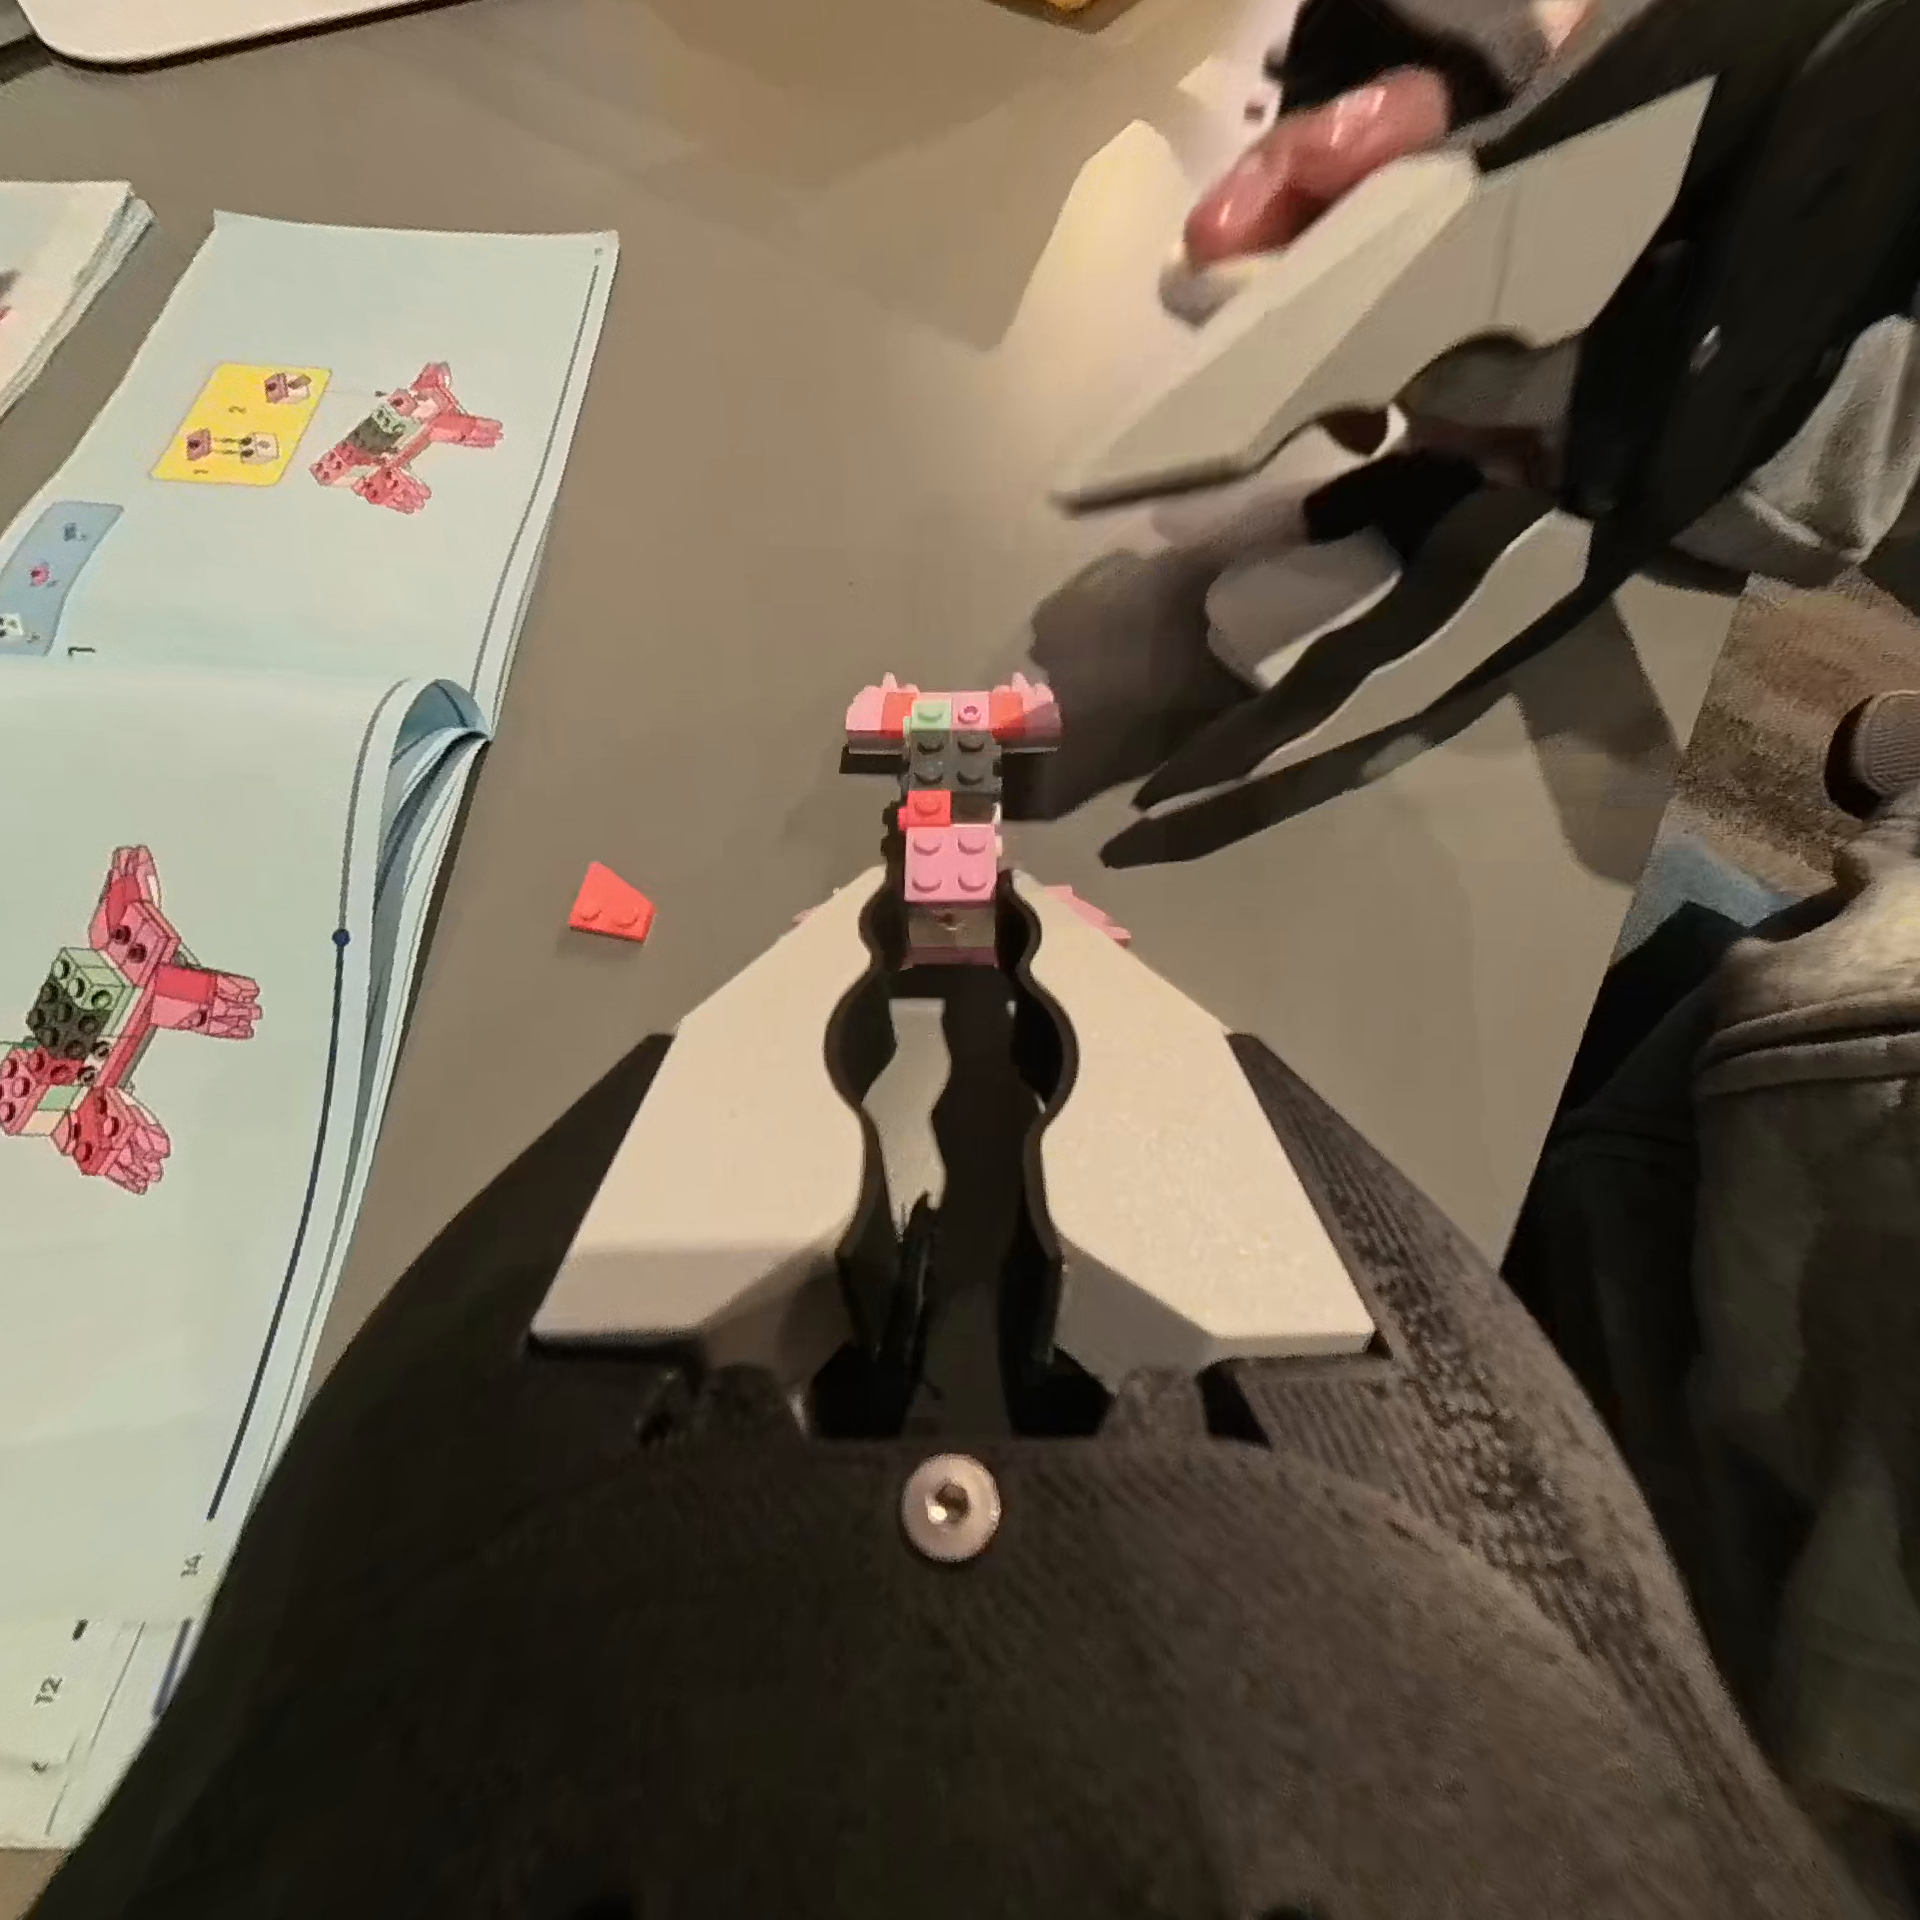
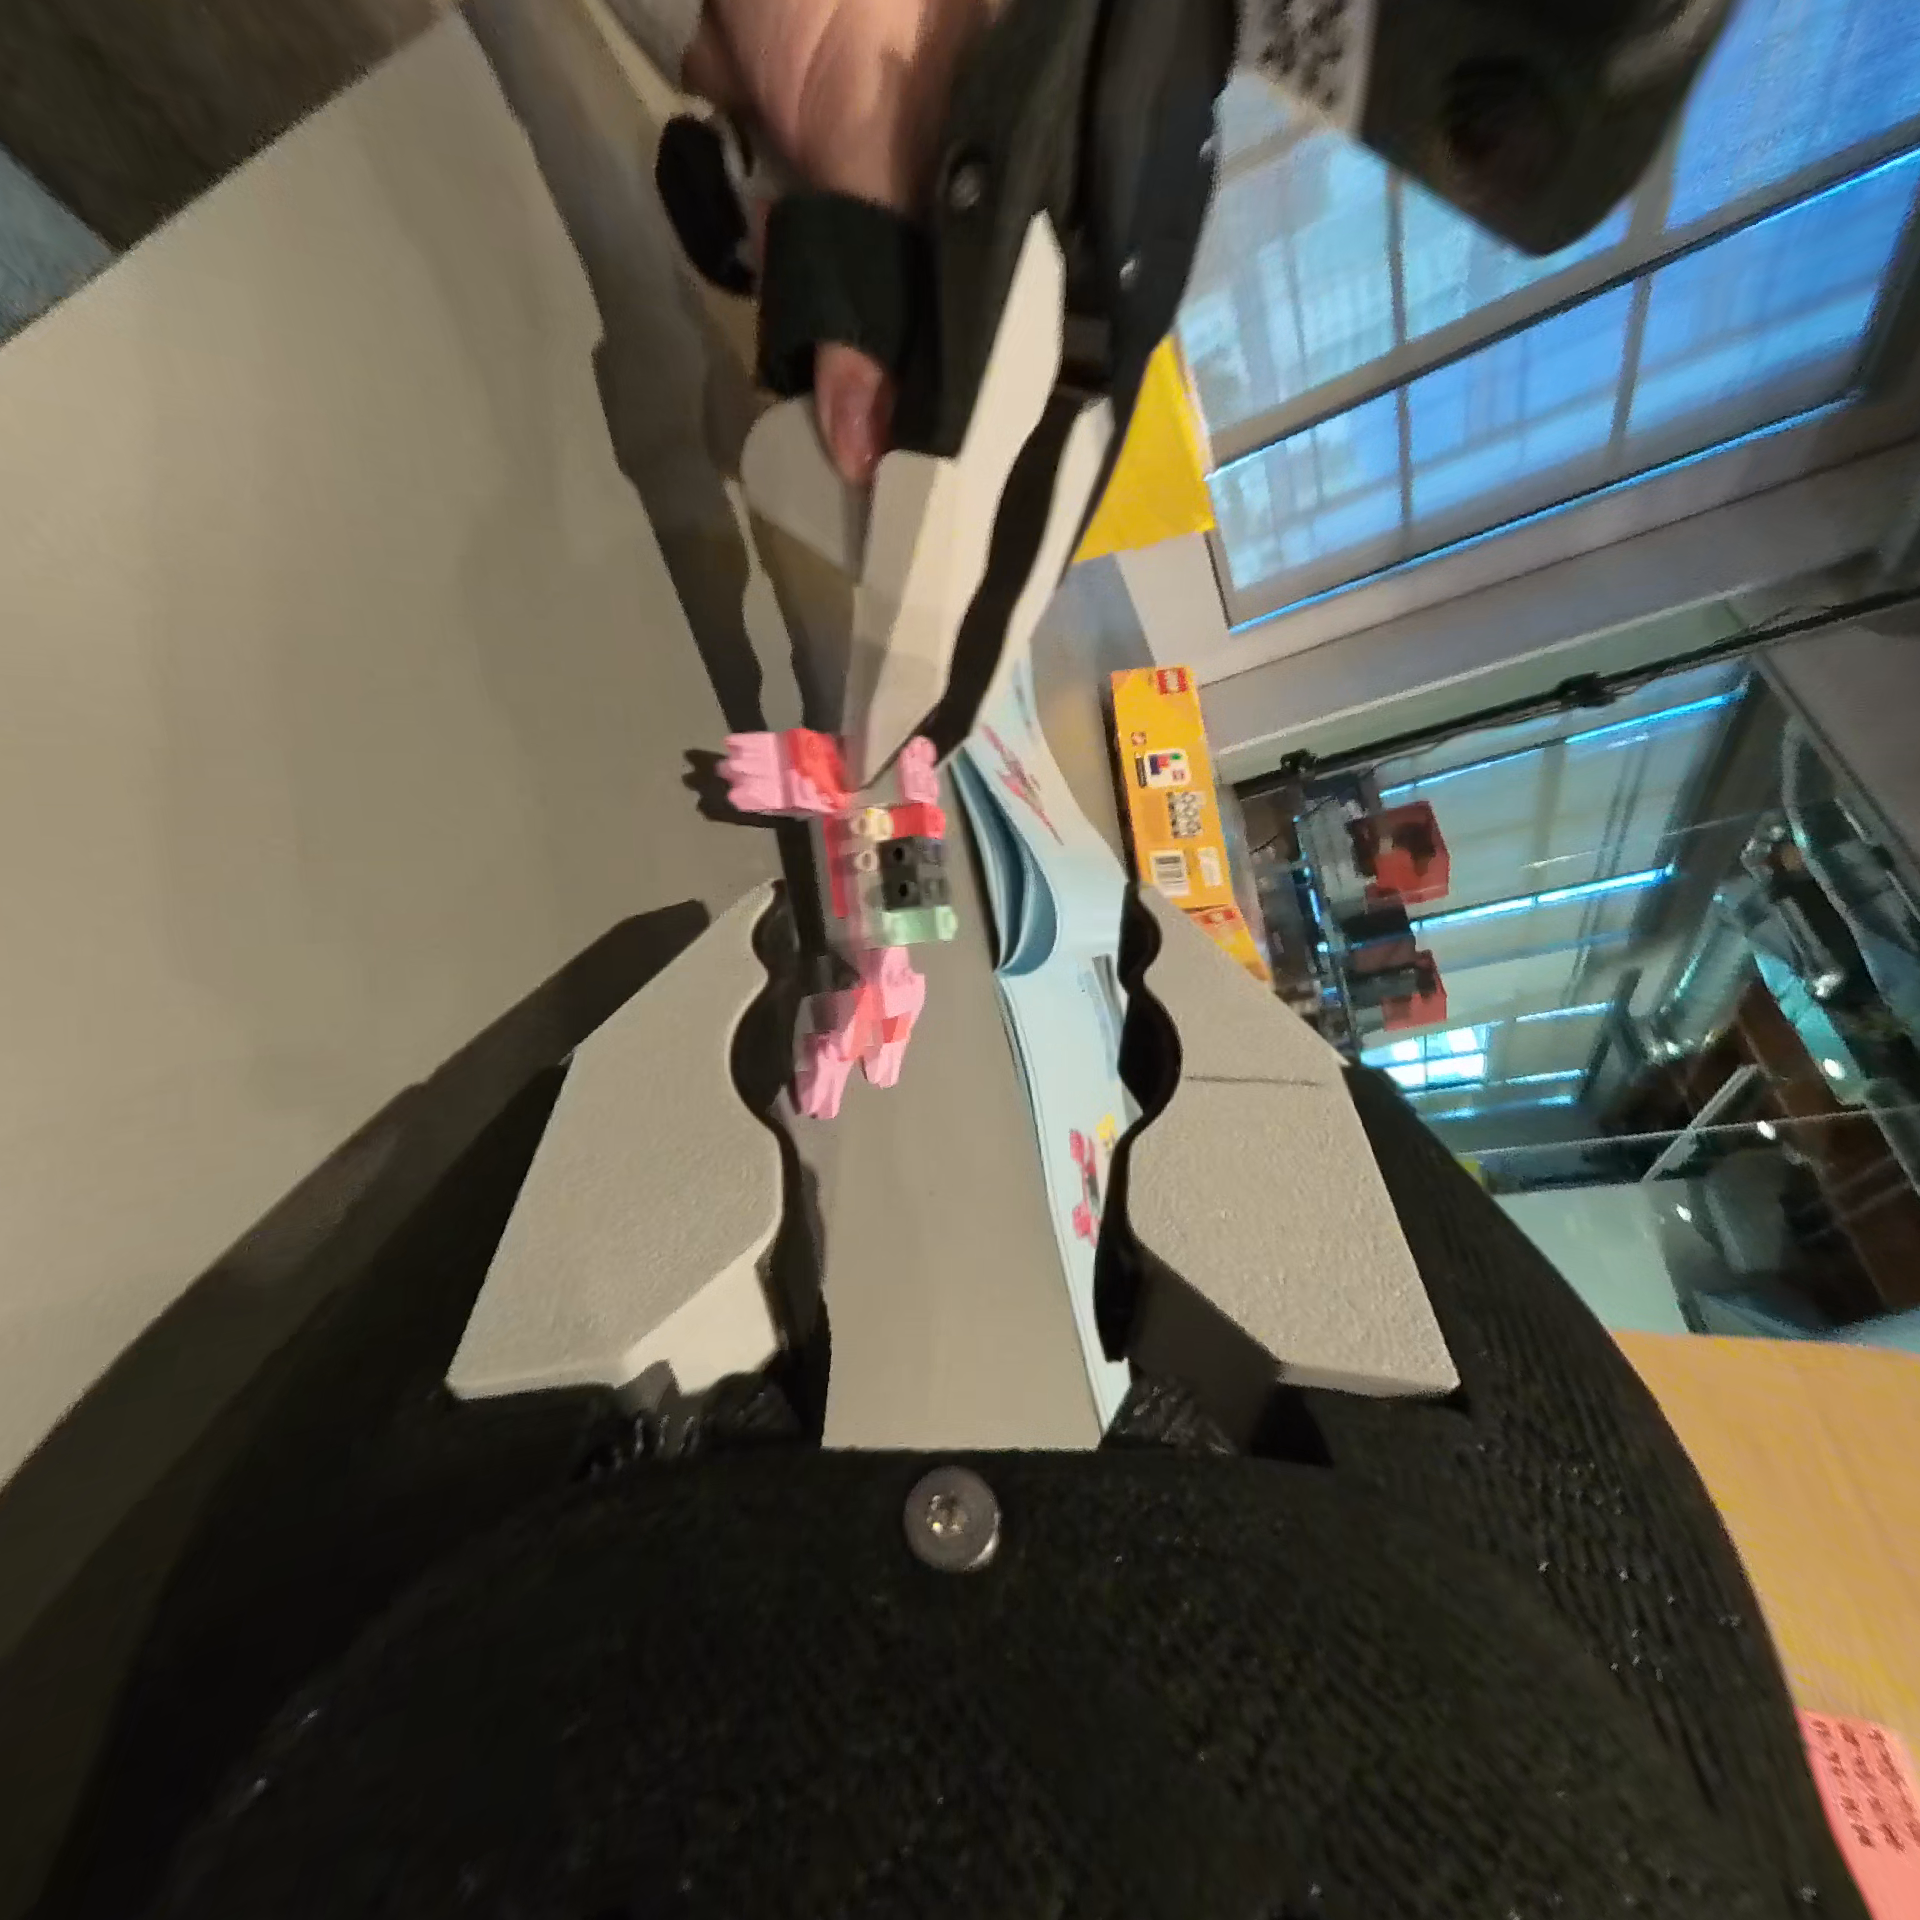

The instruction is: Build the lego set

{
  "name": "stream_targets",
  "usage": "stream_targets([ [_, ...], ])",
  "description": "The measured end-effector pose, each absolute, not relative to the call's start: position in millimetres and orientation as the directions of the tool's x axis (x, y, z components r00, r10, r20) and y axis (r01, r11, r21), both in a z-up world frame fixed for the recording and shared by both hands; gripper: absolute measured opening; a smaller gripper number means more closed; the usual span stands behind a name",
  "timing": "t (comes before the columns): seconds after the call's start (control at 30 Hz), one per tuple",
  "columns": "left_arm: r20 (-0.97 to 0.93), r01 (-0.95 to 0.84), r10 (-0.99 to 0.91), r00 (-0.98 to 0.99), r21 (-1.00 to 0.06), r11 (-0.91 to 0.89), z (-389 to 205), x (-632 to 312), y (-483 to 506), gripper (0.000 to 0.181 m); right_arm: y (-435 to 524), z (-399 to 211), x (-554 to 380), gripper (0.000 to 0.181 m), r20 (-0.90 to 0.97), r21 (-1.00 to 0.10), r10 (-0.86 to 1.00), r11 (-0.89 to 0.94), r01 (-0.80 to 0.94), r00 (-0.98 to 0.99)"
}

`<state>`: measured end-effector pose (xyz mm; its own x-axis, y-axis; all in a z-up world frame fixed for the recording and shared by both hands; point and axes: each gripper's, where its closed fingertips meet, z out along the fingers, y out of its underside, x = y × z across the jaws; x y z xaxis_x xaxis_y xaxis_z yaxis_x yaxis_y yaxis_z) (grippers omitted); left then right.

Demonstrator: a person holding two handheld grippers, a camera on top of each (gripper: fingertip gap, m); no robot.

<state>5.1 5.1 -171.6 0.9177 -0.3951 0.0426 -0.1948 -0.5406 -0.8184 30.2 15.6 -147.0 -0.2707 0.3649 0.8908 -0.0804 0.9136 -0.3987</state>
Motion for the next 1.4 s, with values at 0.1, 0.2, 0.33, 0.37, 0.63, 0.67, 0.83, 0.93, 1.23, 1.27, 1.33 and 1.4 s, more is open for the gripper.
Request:
stream_targets([
  [0.1,0.034,-0.228,-0.416,0.909,-0.794,-0.563,-181.1,4.9,1.5,0.016,27.0,-129.8,35.3,0.064,0.869,-0.477,0.449,0.872,-0.110,-0.208],
  [0.2,0.055,-0.210,-0.417,0.907,-0.800,-0.562,-181.7,5.1,1.4,0.016,56.5,-108.3,37.4,0.064,0.783,-0.621,0.611,0.777,-0.099,-0.116],
  [0.33,0.113,-0.157,-0.415,0.903,-0.811,-0.563,-178.7,6.2,-3.9,0.031,96.5,-78.3,46.4,0.064,0.573,-0.810,0.820,0.567,-0.151,0.004],
  [0.37,0.127,-0.138,-0.417,0.900,-0.825,-0.548,-173.9,6.9,-7.8,0.033,105.4,-71.8,50.0,0.064,0.529,-0.832,0.848,0.527,-0.173,0.034],
  [0.63,0.069,-0.036,-0.336,0.939,-0.954,-0.297,-99.0,-14.0,-74.7,0.048,151.6,-43.7,72.1,0.066,0.268,-0.890,0.946,0.315,-0.331,0.179],
  [0.67,0.053,-0.027,-0.291,0.955,-0.965,-0.262,-87.5,-24.2,-84.5,0.050,156.5,-43.6,72.5,0.068,0.254,-0.892,0.947,0.307,-0.332,0.194],
  [0.83,0.020,0.032,0.113,0.993,-0.994,-0.102,-31.0,-113.9,-143.7,0.053,178.7,-46.6,65.1,0.069,0.228,-0.900,0.945,0.296,-0.319,0.235],
  [0.93,0.087,0.122,0.425,0.901,-0.991,-0.056,-18.8,-185.3,-186.6,0.049,189.9,-52.2,48.2,0.067,0.260,-0.901,0.936,0.324,-0.289,0.238],
  [1.23,-0.023,0.347,0.854,0.520,-0.908,-0.236,-67.1,-299.2,-270.4,0.067,183.3,-57.7,-1.9,0.065,0.366,-0.876,0.913,0.403,-0.264,0.178],
  [1.27,-0.007,0.394,0.855,0.519,-0.885,-0.247,-76.1,-301.4,-267.8,0.081,179.3,-58.7,-3.3,0.063,0.389,-0.869,0.905,0.422,-0.260,0.171],
  [1.33,0.085,0.503,0.833,0.546,-0.829,-0.245,-95.1,-297.1,-255.5,0.092,172.9,-59.7,-3.7,0.059,0.430,-0.851,0.888,0.460,-0.255,0.166],
  [1.4,0.111,0.560,0.817,0.565,-0.779,-0.281,-112.1,-291.2,-249.2,0.089,169.7,-60.0,-3.6,0.057,0.447,-0.842,0.879,0.475,-0.256,0.164],
])
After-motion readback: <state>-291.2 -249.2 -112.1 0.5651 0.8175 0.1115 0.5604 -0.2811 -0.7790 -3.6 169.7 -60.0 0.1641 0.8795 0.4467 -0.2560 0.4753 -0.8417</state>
